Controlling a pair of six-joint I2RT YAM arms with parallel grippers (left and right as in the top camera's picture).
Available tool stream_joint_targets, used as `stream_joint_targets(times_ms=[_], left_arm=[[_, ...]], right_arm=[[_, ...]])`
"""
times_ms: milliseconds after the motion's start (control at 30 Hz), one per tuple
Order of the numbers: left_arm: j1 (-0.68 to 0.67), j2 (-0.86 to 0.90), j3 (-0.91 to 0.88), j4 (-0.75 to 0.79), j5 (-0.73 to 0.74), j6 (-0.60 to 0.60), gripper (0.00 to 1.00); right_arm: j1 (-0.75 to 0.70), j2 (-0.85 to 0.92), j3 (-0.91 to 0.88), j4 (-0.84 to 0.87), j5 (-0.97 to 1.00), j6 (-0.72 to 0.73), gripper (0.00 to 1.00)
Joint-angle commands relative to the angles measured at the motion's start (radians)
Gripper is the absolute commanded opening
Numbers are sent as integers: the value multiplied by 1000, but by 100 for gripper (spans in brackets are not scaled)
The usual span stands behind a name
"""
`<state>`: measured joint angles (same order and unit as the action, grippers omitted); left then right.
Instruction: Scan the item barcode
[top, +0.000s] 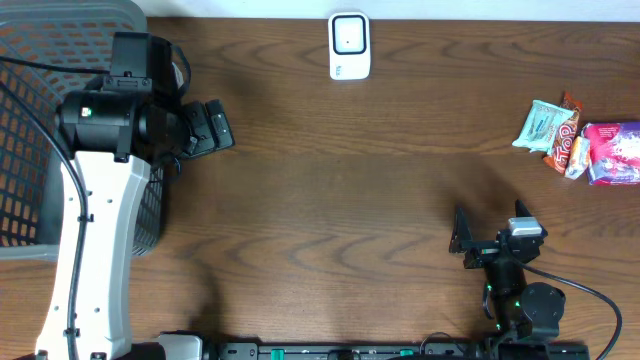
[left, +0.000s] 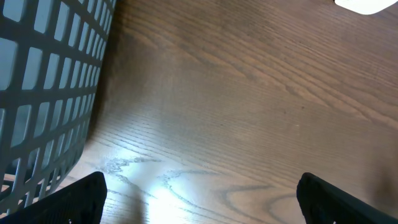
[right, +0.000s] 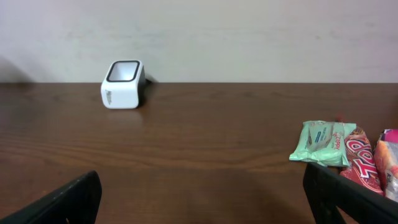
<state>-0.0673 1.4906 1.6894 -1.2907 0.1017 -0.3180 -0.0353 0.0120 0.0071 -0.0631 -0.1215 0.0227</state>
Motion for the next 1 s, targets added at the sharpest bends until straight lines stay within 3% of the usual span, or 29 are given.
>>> stream_joint_targets(times_ms=[0, 333, 533, 667, 833, 967], left_arm=[[3, -3, 1, -3, -10, -9, 98], [11, -37, -7, -65, -16, 19, 98], [3, -188, -163, -26, -17, 48, 98], [3, -321, -365, 100, -16, 148, 98], [3, -505, -665, 362, 39, 299, 98], [3, -642, -888, 579, 48, 318, 98]], right_arm=[[-6, -6, -1, -4, 3, 18, 99], [-6, -6, -2, -4, 3, 18, 99], [-6, -6, -2, -4, 3, 18, 99], [-6, -6, -2, -4, 3, 18, 99], [-6, -6, -2, -4, 3, 18, 99], [-6, -6, -2, -4, 3, 18, 99]])
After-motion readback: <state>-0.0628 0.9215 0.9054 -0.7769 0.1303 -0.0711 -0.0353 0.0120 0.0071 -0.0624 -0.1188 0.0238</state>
